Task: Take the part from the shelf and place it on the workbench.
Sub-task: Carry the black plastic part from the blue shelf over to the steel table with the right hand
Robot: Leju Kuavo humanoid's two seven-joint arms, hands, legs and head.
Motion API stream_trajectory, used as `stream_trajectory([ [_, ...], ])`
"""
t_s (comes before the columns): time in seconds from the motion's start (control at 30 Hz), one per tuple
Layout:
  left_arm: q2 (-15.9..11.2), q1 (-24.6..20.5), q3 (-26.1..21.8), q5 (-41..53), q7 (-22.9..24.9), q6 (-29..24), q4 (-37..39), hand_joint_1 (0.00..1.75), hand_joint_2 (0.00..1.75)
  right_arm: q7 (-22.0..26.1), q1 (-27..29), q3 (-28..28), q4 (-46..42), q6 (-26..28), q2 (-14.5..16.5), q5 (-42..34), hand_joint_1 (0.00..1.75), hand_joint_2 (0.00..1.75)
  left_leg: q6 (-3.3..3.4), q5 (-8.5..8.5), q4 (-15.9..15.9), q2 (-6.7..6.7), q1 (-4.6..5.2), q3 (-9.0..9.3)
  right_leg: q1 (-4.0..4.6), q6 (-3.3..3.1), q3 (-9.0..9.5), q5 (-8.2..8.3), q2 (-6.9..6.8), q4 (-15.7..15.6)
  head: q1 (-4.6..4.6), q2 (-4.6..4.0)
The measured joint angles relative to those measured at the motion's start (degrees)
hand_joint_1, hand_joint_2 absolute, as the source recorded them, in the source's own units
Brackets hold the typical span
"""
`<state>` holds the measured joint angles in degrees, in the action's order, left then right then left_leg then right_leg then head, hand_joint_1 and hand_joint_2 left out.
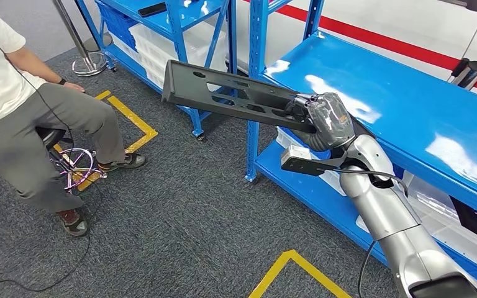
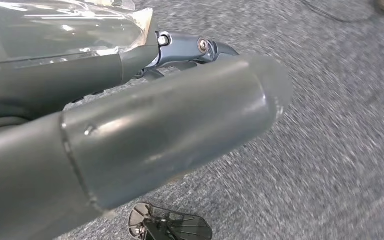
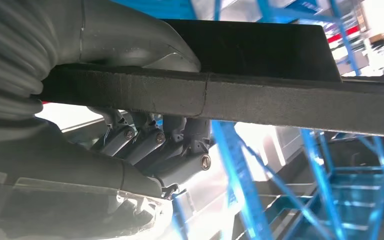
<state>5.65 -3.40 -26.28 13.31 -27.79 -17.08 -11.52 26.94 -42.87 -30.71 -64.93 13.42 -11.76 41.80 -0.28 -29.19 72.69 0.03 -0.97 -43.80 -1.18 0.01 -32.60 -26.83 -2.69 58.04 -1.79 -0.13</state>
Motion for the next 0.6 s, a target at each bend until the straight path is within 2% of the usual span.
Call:
stream_trajectory([
  [0.03, 0.0, 0.0, 0.0, 0.0, 0.0, 0.0, 0.0, 0.0, 0.0, 0.0, 0.0, -0.1, -0.1, 0.0, 0.0, 0.0, 1.66, 1.75, 0.1, 1.81, -3.8, 0.61, -0.04, 2.08, 0.02, 0.06, 0.05, -0.05, -0.46, 0.0, -0.01, 0.0],
  [0.1, -0.1, -0.1, 0.0, 0.0, 0.0, 0.0, 0.0, 0.0, 0.0, 0.0, -0.1, -0.1, -0.2, 0.0, 0.0, -0.2, 1.66, 1.75, 0.53, 4.15, -11.0, 2.55, 0.21, 6.0, 0.47, 0.36, 0.07, -0.26, -1.27, 0.1, 0.06, 0.0],
  [0.13, -0.2, -0.2, -0.1, 0.0, -0.1, 0.0, 0.0, 0.0, 0.0, -0.1, -0.2, -0.1, -0.3, 0.0, 0.0, -0.2, 1.66, 1.75, 0.79, 4.5, -12.8, 3.08, 0.37, 6.9, 0.72, 0.59, 0.06, -0.35, -1.64, 0.1, 0.16, 0.0],
  [0.17, -0.2, -0.2, -0.1, 0.0, -0.1, 0.0, 0.0, 0.0, 0.0, -0.1, -0.3, -0.1, -0.3, 0.0, 0.0, -0.3, 1.66, 1.75, 1.05, 4.46, -13.4, 3.09, 0.59, 7.06, 1.01, 0.84, 0.09, -0.43, -2.05, 0.0, 0.31, 0.0],
  [0.23, -0.1, -0.2, -0.3, 0.0, -0.1, -0.1, 0.0, 0.0, 0.0, 0.0, -0.4, -0.2, -0.3, 0.0, 0.0, -0.4, 1.66, 1.75, 1.73, 4.79, -13.7, 1.81, 0.66, 7.04, 1.16, 1.48, 0.14, -0.67, -2.71, 0.0, 0.5, 0.0],
  [0.3, 0.0, -0.2, -0.4, 0.0, -0.1, -0.1, 0.0, 0.0, 0.0, 0.1, -0.4, -0.2, -0.3, 0.0, -0.2, -0.5, 1.66, 1.75, 2.55, 5.22, -14.2, 0.74, 0.57, 7.29, 0.95, 1.8, -0.79, -2.12, -1.24, 2.3, 0.57, 0.0],
  [0.37, 0.0, -0.2, -0.4, 0.0, -0.1, -0.2, 0.0, 0.0, 0.0, 0.4, -0.2, -0.2, -0.3, 0.1, -0.5, -0.6, 1.66, 1.75, 3.09, 5.47, -14.4, -0.38, 0.5, 7.33, 0.62, 1.57, -3.89, -5.18, 1.27, 9.1, 0.72, 0.0],
  [0.4, -0.1, -0.3, -0.5, 0.0, -0.1, -0.2, 0.0, 0.0, 0.0, 0.6, 0.0, -0.2, -0.3, 0.2, -0.7, -0.7, 1.66, 1.75, 3.22, 5.5, -14.4, -1.07, 0.49, 7.28, 0.57, 1.53, -5.86, -6.65, 1.95, 13.1, 0.78, 0.0],
  [0.43, -0.1, -0.3, -0.5, 0.0, -0.1, -0.2, 0.0, 0.0, 0.0, 0.6, 0.3, -0.2, -0.3, 0.2, -0.9, -0.7, 1.66, 1.75, 3.26, 5.52, -14.4, -1.79, 0.5, 7.26, 0.54, 1.67, -7.3, -7.47, 2.28, 16.0, 0.79, 0.0],
  [0.47, 0.0, -0.2, -0.5, 0.0, -0.1, -0.2, 0.0, 0.0, 0.0, 0.6, 0.6, -0.3, -0.3, 0.2, -1.0, -0.6, 1.66, 1.75, 3.26, 5.54, -14.4, -2.52, 0.5, 7.25, 0.51, 1.98, -7.86, -7.41, 2.43, 17.0, 0.8, 0.0],
  [0.5, 0.0, -0.2, -0.5, 0.0, -0.1, -0.1, 0.0, 0.0, 0.0, 0.7, 0.7, -0.3, -0.3, 0.3, -1.0, -0.6, 1.66, 1.75, 3.22, 5.58, -14.3, -3.23, 0.48, 7.25, 0.48, 2.41, -7.25, -6.44, 2.56, 15.6, 0.8, 0.0],
  [0.53, 0.0, -0.1, -0.5, 0.0, -0.1, -0.1, 0.0, 0.0, 0.0, 0.7, 0.8, -0.3, -0.3, 0.4, -1.0, -0.6, 1.66, 1.75, 3.15, 5.62, -14.3, -3.89, 0.46, 7.25, 0.33, 2.86, -5.57, -4.8, 2.91, 12.0, 0.8, 0.0],
  [0.57, 0.0, -0.1, -0.5, 0.0, -0.1, -0.1, 0.0, 0.0, 0.0, 0.7, 0.8, -0.4, -0.3, 0.5, -1.0, -0.5, 1.66, 1.75, 3.02, 5.69, -14.3, -4.51, 0.46, 7.22, 0.09, 3.23, -3.55, -3.13, 3.83, 7.6, 0.83, 0.0],
  [0.6, 0.0, -0.1, -0.5, 0.1, -0.1, -0.1, 0.0, 0.0, 0.0, 0.7, 0.8, -0.4, -0.3, 0.7, -1.1, -0.5, 1.66, 1.75, 2.82, 5.73, -14.2, -5.13, 0.54, 7.12, 0.0, 3.32, -1.74, -1.79, 4.64, 3.9, 0.8, 0.0],
])
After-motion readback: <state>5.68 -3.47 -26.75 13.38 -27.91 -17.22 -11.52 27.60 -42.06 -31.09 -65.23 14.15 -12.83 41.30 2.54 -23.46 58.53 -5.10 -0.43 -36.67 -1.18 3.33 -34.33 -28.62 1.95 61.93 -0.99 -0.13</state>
